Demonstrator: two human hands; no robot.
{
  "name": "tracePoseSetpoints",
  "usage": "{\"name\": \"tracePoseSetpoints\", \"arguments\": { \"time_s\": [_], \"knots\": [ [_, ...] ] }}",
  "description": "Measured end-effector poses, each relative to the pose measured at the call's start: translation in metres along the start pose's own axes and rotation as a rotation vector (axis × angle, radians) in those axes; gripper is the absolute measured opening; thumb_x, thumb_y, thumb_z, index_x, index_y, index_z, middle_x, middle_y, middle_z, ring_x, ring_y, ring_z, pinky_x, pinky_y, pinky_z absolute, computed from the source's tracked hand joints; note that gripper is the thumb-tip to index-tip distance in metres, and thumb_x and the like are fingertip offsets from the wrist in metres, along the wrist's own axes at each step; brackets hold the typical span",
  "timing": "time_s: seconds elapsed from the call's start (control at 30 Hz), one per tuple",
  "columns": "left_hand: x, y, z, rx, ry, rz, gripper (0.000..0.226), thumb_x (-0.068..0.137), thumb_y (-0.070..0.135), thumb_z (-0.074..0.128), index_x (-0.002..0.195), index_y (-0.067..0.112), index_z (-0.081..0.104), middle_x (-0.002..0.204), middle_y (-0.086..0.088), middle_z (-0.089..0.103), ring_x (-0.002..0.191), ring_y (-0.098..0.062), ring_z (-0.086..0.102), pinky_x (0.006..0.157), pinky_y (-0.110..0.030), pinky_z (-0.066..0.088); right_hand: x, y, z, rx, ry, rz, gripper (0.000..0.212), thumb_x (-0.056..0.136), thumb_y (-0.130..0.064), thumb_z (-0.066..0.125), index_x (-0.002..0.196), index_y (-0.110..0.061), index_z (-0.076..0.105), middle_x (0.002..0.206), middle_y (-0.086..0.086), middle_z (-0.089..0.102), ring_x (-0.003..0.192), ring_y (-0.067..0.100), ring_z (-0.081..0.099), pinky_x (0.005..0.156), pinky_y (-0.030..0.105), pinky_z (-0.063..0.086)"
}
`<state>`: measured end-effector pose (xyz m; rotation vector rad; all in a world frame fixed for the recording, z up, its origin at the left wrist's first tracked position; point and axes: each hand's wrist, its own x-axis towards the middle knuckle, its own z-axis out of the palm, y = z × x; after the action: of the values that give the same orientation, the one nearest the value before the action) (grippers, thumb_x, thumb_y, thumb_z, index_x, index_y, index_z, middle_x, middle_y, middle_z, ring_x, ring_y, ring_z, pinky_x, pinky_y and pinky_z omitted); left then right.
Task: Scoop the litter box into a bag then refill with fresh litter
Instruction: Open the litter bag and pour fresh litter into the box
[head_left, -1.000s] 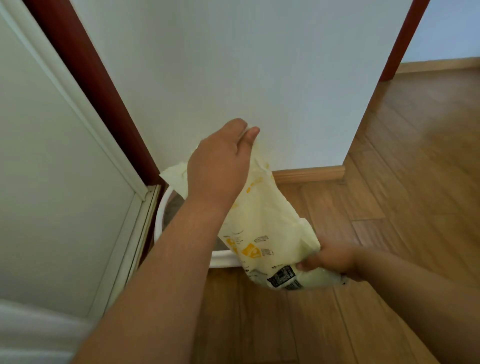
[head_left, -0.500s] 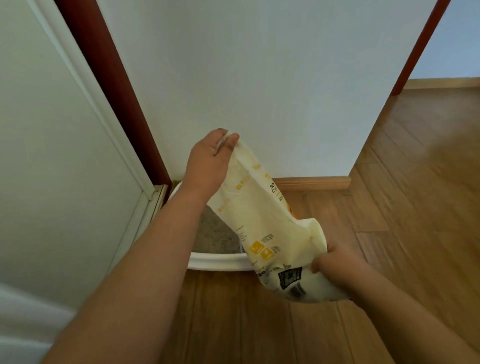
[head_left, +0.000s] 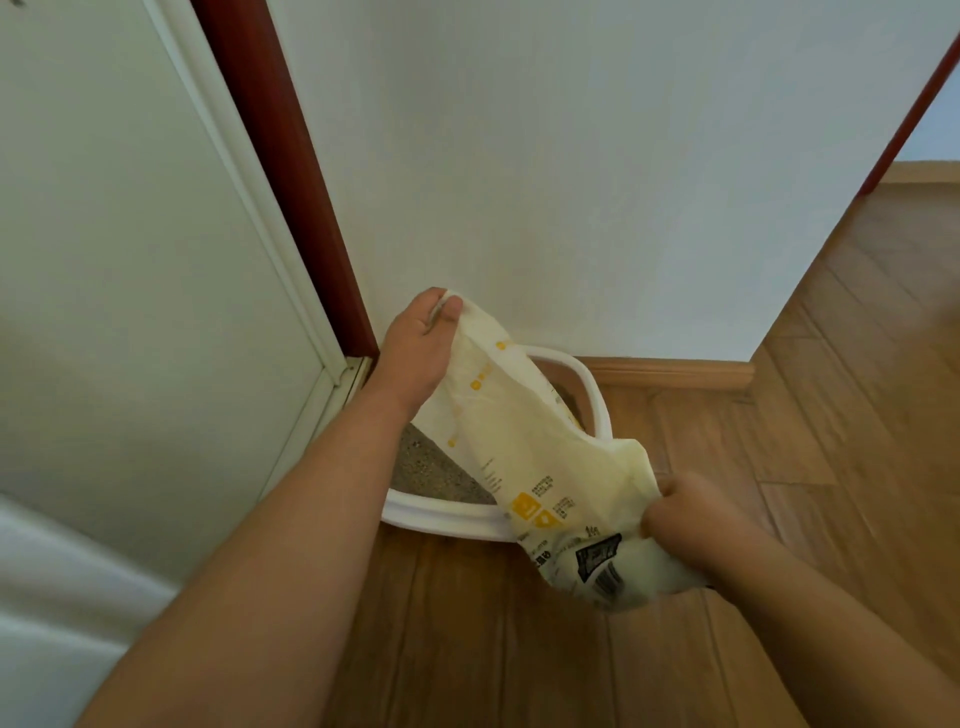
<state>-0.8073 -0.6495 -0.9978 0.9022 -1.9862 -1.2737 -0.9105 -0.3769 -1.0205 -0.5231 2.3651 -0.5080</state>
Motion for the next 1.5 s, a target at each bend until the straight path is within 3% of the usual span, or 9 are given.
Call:
{"name": "tracePoseSetpoints", "arguments": {
  "time_s": [0.1, 0.2, 0.33, 0.53, 0.7, 0.83, 1.1, 1.2, 1.5],
  "knots": [
    [0.001, -0.003, 0.001, -0.089, 0.001, -0.067, 0.021, 0.107, 0.032, 0.045, 0.109, 0.029, 0.066, 0.095, 0.01, 0.064, 0.086, -0.01, 0.061, 0.073, -0.031, 0.05, 0.005, 0.0, -0.003, -0.016, 0.042, 0.021, 0.021, 0.092, -0.008, 0.053, 0.104, -0.011, 0.07, 0.088, 0.01, 0.071, 0.078, 0.023, 0.07, 0.075, 0.04, 0.063],
    [0.005, -0.006, -0.001, -0.112, 0.004, -0.116, 0.023, 0.104, 0.027, 0.045, 0.099, 0.035, 0.067, 0.096, 0.007, 0.067, 0.09, -0.016, 0.063, 0.078, -0.034, 0.052, 0.008, 0.002, -0.007, -0.002, 0.082, 0.02, 0.015, 0.091, -0.005, 0.056, 0.092, -0.009, 0.07, 0.083, 0.011, 0.069, 0.075, 0.024, 0.068, 0.062, 0.034, 0.058],
    [0.009, -0.015, 0.002, -0.069, -0.04, -0.132, 0.018, 0.103, 0.038, 0.047, 0.105, 0.04, 0.065, 0.107, 0.001, 0.071, 0.104, -0.031, 0.068, 0.085, -0.053, 0.058, 0.008, 0.003, -0.011, 0.027, 0.101, 0.019, 0.016, 0.09, -0.001, 0.056, 0.088, -0.009, 0.069, 0.08, 0.013, 0.068, 0.075, 0.027, 0.067, 0.058, 0.03, 0.051],
    [0.014, -0.024, 0.009, -0.083, 0.013, -0.144, 0.017, 0.108, 0.03, 0.047, 0.111, 0.029, 0.064, 0.105, 0.004, 0.068, 0.093, -0.017, 0.064, 0.079, -0.036, 0.054, 0.005, -0.001, -0.016, 0.033, 0.136, 0.015, 0.019, 0.085, 0.001, 0.054, 0.092, -0.005, 0.071, 0.09, 0.02, 0.071, 0.085, 0.035, 0.069, 0.07, 0.042, 0.06],
    [0.019, -0.032, 0.008, 0.006, 0.028, -0.16, 0.04, 0.101, 0.043, 0.053, 0.133, 0.023, 0.063, 0.13, -0.001, 0.067, 0.119, -0.023, 0.063, 0.103, -0.049, 0.053, 0.003, -0.001, -0.02, 0.046, 0.157, -0.002, 0.023, 0.087, 0.001, 0.053, 0.097, -0.009, 0.071, 0.084, 0.013, 0.068, 0.077, 0.027, 0.066, 0.068, 0.038, 0.057],
    [0.022, -0.042, 0.007, 0.003, 0.029, -0.197, 0.052, 0.093, 0.049, 0.055, 0.138, 0.024, 0.061, 0.139, -0.002, 0.064, 0.128, -0.025, 0.06, 0.107, -0.053, 0.051, 0.001, 0.0, -0.024, 0.058, 0.156, -0.027, 0.024, 0.088, 0.001, 0.054, 0.102, -0.009, 0.071, 0.081, 0.01, 0.067, 0.073, 0.022, 0.063, 0.057, 0.029, 0.048],
    [0.018, -0.045, 0.012, -0.088, 0.031, -0.198, 0.018, 0.108, 0.029, 0.05, 0.116, 0.026, 0.065, 0.11, 0.005, 0.068, 0.1, -0.015, 0.065, 0.089, -0.039, 0.057, -0.005, -0.002, -0.03, 0.085, 0.18, -0.045, 0.028, 0.086, 0.003, 0.054, 0.098, -0.012, 0.074, 0.076, 0.009, 0.07, 0.07, 0.024, 0.068, 0.056, 0.031, 0.053],
    [0.016, -0.049, 0.014, -0.094, 0.034, -0.194, 0.018, 0.109, 0.029, 0.046, 0.114, 0.026, 0.064, 0.107, 0.005, 0.067, 0.095, -0.012, 0.063, 0.08, -0.031, 0.052, -0.008, -0.002, -0.032, 0.095, 0.184, -0.055, 0.032, 0.086, 0.004, 0.053, 0.102, -0.014, 0.075, 0.074, 0.007, 0.07, 0.068, 0.023, 0.068, 0.053, 0.029, 0.051],
    [0.016, -0.058, 0.018, -0.131, 0.064, -0.245, 0.02, 0.11, 0.027, 0.045, 0.116, 0.02, 0.063, 0.104, 0.002, 0.066, 0.09, -0.014, 0.061, 0.082, -0.034, 0.053, -0.013, -0.006, -0.037, 0.121, 0.233, -0.089, 0.035, 0.086, 0.004, 0.054, 0.1, -0.018, 0.077, 0.074, 0.005, 0.071, 0.067, 0.024, 0.07, 0.058, 0.035, 0.06]
  ]
}}
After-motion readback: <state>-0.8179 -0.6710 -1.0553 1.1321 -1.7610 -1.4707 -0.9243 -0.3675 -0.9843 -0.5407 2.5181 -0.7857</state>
